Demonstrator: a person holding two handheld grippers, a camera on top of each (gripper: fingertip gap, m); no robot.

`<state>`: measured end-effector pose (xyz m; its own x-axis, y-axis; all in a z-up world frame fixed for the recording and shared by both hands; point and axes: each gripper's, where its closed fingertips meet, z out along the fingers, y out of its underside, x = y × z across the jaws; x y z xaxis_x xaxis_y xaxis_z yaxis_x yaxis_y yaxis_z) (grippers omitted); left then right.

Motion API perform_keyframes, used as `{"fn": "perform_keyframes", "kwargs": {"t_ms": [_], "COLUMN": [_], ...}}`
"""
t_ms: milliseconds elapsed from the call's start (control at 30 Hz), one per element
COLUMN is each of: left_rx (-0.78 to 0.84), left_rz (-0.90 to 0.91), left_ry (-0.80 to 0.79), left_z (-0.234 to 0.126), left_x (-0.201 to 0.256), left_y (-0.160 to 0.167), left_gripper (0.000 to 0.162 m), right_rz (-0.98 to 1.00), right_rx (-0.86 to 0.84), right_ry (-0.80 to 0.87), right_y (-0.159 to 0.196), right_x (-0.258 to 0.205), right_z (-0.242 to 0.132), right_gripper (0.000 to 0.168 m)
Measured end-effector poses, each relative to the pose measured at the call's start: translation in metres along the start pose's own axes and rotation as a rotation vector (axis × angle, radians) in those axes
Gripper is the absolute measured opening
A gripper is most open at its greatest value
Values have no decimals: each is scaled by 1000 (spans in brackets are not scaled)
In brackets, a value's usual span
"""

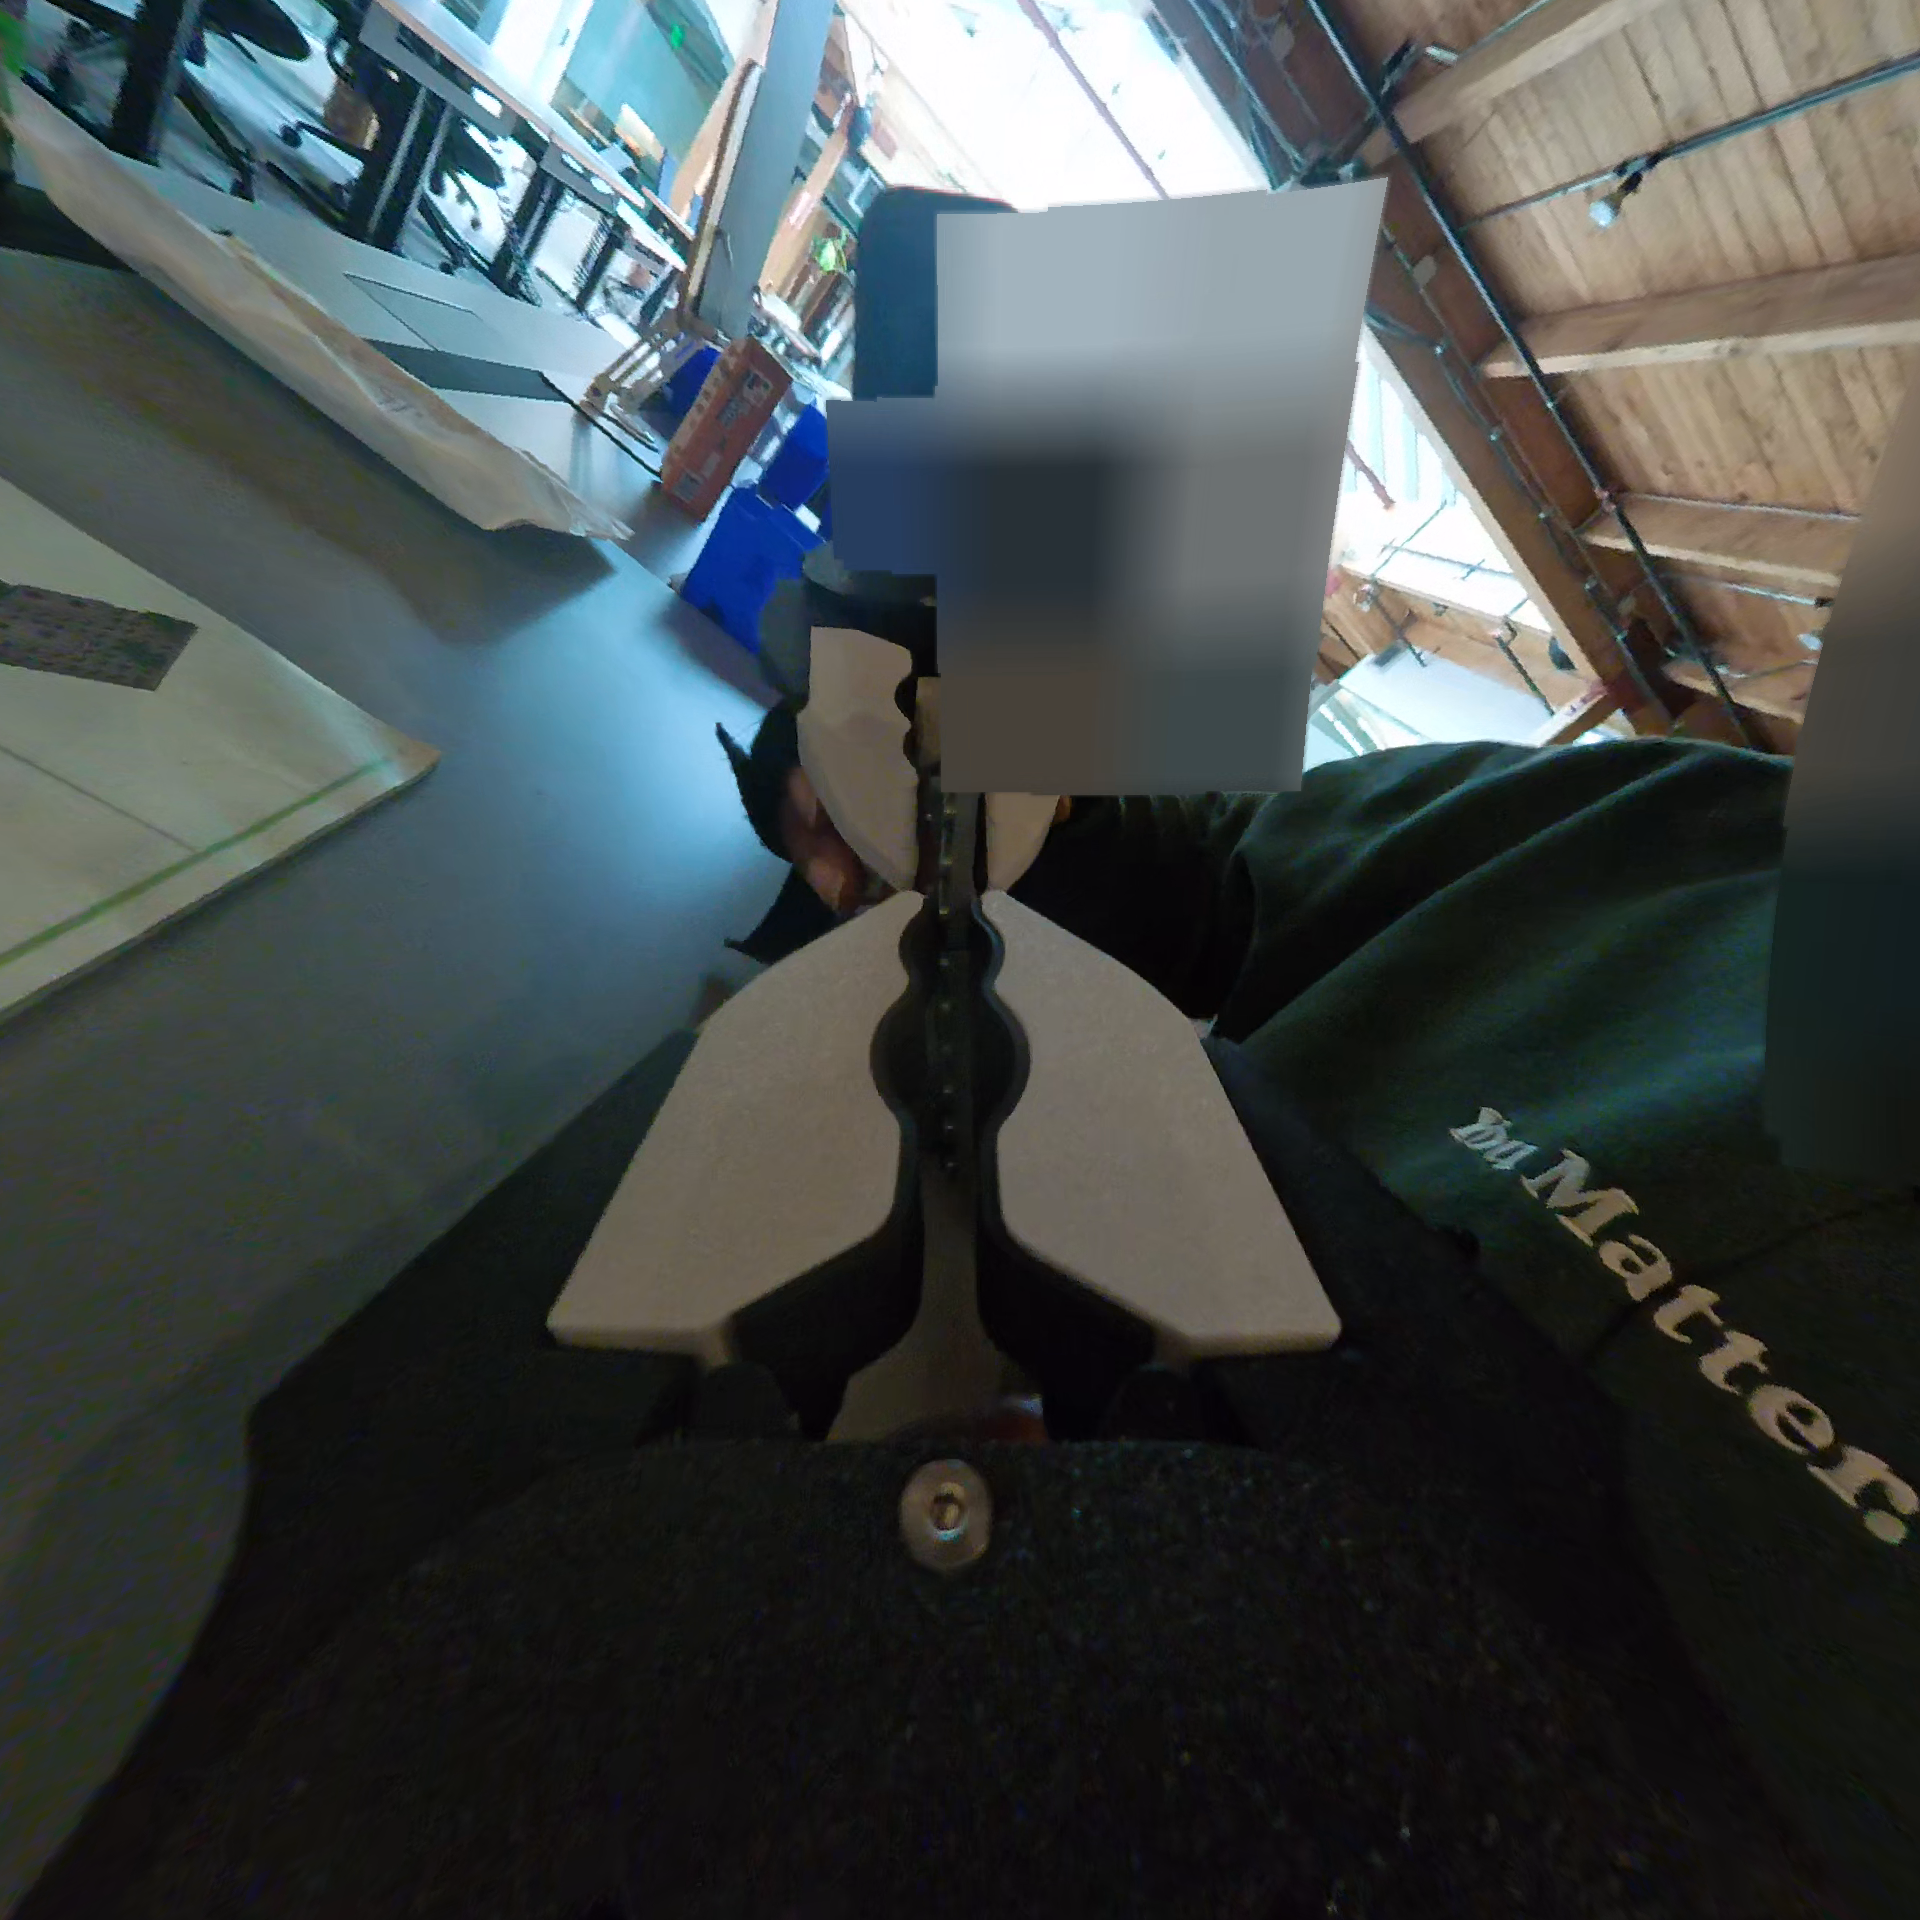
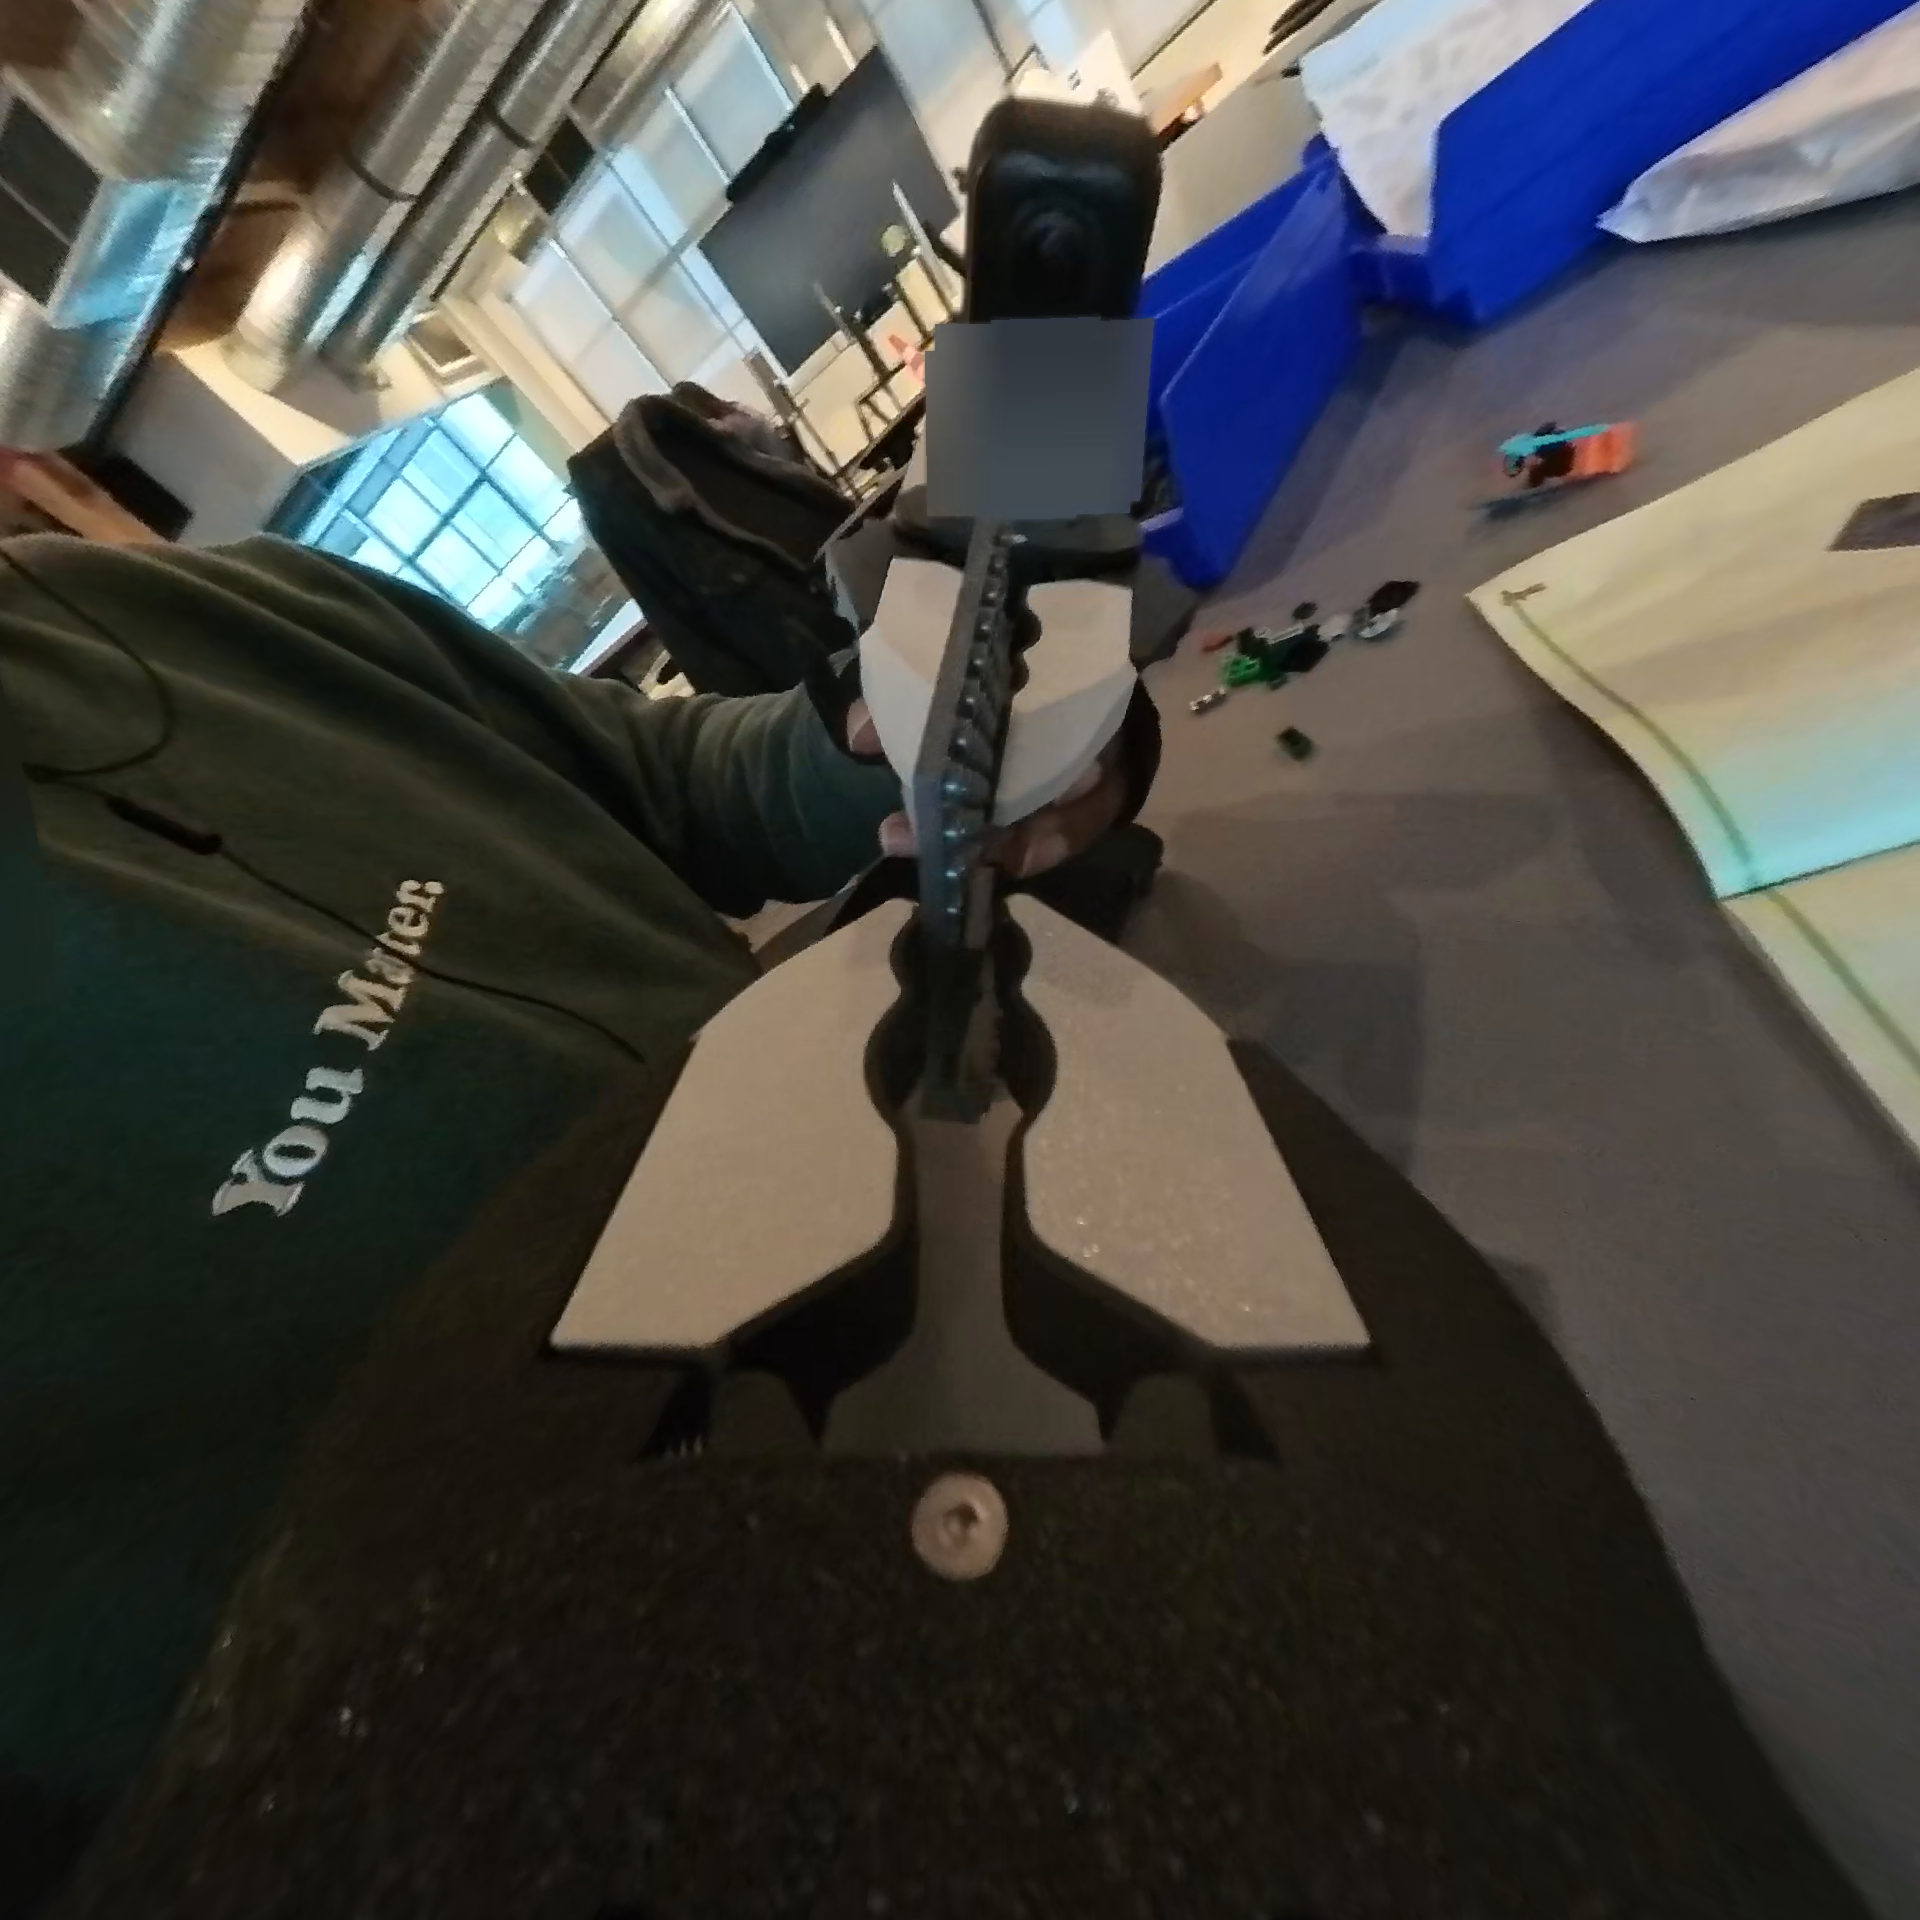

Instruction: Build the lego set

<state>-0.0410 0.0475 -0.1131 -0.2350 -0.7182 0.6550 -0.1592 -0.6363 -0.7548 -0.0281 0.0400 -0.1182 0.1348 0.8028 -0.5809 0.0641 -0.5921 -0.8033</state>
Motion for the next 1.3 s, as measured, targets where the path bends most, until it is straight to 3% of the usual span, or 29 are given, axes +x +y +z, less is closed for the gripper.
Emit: {"fn": "perform_keyframes", "kwargs": {"t_ms": [633, 767, 933, 1300], "left_rx": [-172, -194, -190, -369], "left_rz": [176, 226, 239, 261], "left_ry": [-38, -87, -123, -132], "left_z": [-5, -6, -2, -4], "left_x": [10, 7, 6, 9], "left_y": [9, 15, 17, 23], "left_gripper": [7, 23, 7, 7], "right_rz": [44, 78, 81, 98], "right_rx": [86, 158, 174, 183], "right_ry": [-17, -30, -35, -42], "right_y": [9, 2, -2, 4], "right_x": [-5, -4, -6, -9], "right_z": [8, 2, 1, 4], "right_gripper": [9, 9, 9, 9]}}
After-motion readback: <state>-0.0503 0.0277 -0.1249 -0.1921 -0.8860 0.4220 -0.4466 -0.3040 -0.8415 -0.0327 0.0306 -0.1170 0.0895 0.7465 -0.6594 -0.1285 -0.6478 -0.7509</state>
